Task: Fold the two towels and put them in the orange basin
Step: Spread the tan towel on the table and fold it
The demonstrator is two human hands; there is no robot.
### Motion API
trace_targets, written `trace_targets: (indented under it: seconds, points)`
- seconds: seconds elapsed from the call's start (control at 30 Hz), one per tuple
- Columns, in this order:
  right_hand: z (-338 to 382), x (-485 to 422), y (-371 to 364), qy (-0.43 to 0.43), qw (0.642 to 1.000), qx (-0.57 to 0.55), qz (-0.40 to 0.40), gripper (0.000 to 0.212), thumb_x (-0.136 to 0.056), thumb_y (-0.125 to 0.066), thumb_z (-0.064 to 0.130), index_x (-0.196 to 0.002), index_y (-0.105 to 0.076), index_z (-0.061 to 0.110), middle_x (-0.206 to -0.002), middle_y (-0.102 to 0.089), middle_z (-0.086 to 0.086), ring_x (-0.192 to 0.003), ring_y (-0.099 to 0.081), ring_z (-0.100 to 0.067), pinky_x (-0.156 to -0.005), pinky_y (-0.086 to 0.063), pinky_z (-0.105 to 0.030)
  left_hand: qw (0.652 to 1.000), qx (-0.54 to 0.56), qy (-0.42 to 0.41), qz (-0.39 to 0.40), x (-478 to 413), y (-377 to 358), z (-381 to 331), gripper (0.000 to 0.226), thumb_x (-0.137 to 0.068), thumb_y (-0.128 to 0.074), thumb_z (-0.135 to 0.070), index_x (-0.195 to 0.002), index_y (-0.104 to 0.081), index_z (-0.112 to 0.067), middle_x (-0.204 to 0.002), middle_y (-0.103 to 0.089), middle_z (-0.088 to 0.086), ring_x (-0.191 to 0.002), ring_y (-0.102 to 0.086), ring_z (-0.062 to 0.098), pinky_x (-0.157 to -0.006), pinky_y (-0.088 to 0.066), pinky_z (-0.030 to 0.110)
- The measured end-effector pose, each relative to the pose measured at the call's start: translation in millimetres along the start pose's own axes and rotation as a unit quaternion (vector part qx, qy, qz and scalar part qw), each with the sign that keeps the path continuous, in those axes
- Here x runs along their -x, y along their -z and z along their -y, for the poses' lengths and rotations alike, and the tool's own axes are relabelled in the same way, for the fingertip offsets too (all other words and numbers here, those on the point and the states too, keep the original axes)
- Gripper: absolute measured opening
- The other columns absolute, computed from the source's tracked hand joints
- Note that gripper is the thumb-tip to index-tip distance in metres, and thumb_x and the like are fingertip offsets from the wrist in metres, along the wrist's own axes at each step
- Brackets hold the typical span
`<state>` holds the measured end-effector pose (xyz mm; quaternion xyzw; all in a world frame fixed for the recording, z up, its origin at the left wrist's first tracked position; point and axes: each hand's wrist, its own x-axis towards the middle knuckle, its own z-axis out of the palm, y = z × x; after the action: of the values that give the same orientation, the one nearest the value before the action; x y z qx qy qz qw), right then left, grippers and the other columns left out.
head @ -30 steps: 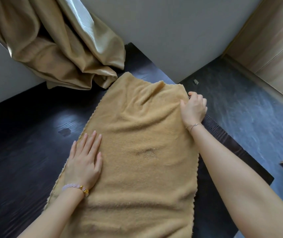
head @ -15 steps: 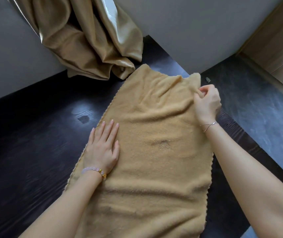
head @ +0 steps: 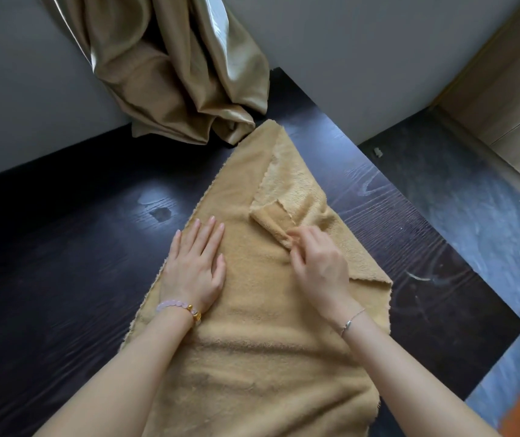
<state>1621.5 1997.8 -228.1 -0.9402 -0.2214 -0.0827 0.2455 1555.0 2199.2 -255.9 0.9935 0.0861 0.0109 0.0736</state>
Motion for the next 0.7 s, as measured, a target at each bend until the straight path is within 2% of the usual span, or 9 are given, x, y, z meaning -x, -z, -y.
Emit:
trace_targets:
  seconds: [0.07, 0.2, 0.3, 0.4, 0.47, 0.57, 0.7]
  points:
    - [-1.6, -12.0, 5.7, -0.051, 0.998, 0.0, -0.024, 0.015, -0.087, -0.06, 0.014, -0.101, -0.065, 0.013, -0.092, -0.064, -0.001, -0.082, -0.058, -0.02, -0.064, -0.044, -0.026, 1.0, -0.002, -0.001, 0.0, 0.2, 0.6, 0.0, 0.056, -0.088, -0.028, -0.034, -0.141, -0.04, -0.018, -0.148, -0.038, 0.001, -0.137, -0.034, 0.023, -0.113, -0.011, 0.039]
    - [-4.9, -31.5, -3.6, -0.137, 0.99, 0.001, 0.046, 0.023, -0.089, -0.06, 0.029, -0.108, -0.062, 0.015, -0.098, -0.063, 0.0, -0.094, -0.051, -0.02, -0.075, -0.038, -0.025, 1.0, -0.006, -0.003, 0.005, 0.6, 0.5, -0.1, 0.056, -0.088, -0.028, -0.034, -0.142, -0.038, -0.019, -0.148, -0.037, 0.001, -0.137, -0.033, 0.022, -0.113, -0.012, 0.039]
    - [-1.4, -37.8, -11.7, -0.17, 0.983, -0.015, 0.065, 0.02, -0.089, -0.058, 0.03, -0.104, -0.062, 0.017, -0.1, -0.064, 0.003, -0.096, -0.052, -0.021, -0.079, -0.04, -0.031, 1.0, -0.007, -0.002, 0.008, -0.4, 0.1, 0.7, 0.057, -0.088, -0.028, -0.034, -0.142, -0.038, -0.019, -0.149, -0.036, 0.0, -0.138, -0.032, 0.021, -0.113, -0.012, 0.039]
    - [0.8, -39.0, -10.6, -0.16, 0.986, -0.032, 0.032, 0.008, -0.087, -0.062, 0.024, -0.089, -0.064, 0.016, -0.085, -0.06, 0.005, -0.088, -0.054, -0.021, -0.074, -0.043, -0.033, 1.0, -0.012, -0.003, 0.008, -0.3, -0.5, 1.8, 0.057, -0.089, -0.028, -0.034, -0.142, -0.037, -0.019, -0.149, -0.036, 0.0, -0.138, -0.031, 0.021, -0.113, -0.012, 0.039]
    - [-3.6, -40.2, -4.1, -0.157, 0.987, -0.039, -0.01, 0.005, -0.086, -0.061, 0.02, -0.084, -0.063, 0.016, -0.078, -0.053, 0.007, -0.083, -0.054, -0.02, -0.068, -0.039, -0.03, 1.0, -0.012, -0.003, 0.007, 0.0, -0.7, 2.1, 0.057, -0.088, -0.028, -0.034, -0.142, -0.037, -0.019, -0.149, -0.035, 0.0, -0.138, -0.031, 0.021, -0.113, -0.011, 0.039]
    - [-24.5, -50.4, 12.1, -0.189, 0.98, -0.027, -0.059, 0.009, -0.088, -0.057, 0.02, -0.088, -0.064, 0.015, -0.082, -0.058, 0.001, -0.083, -0.056, -0.023, -0.068, -0.036, -0.029, 1.0, -0.01, -0.001, 0.004, 0.4, -1.4, 1.8, 0.057, -0.088, -0.028, -0.034, -0.142, -0.038, -0.019, -0.149, -0.036, 0.0, -0.138, -0.032, 0.021, -0.113, -0.012, 0.039]
    - [-64.5, -69.8, 34.4, -0.247, 0.964, -0.015, -0.1, 0.012, -0.091, -0.052, 0.022, -0.091, -0.062, 0.016, -0.079, -0.054, 0.004, -0.08, -0.056, -0.023, -0.068, -0.037, -0.031, 1.0, -0.002, 0.002, 0.005, 1.0, -4.1, 2.5, 0.058, -0.088, -0.026, -0.035, -0.143, -0.036, -0.02, -0.15, -0.034, -0.002, -0.139, -0.029, 0.02, -0.114, -0.012, 0.039]
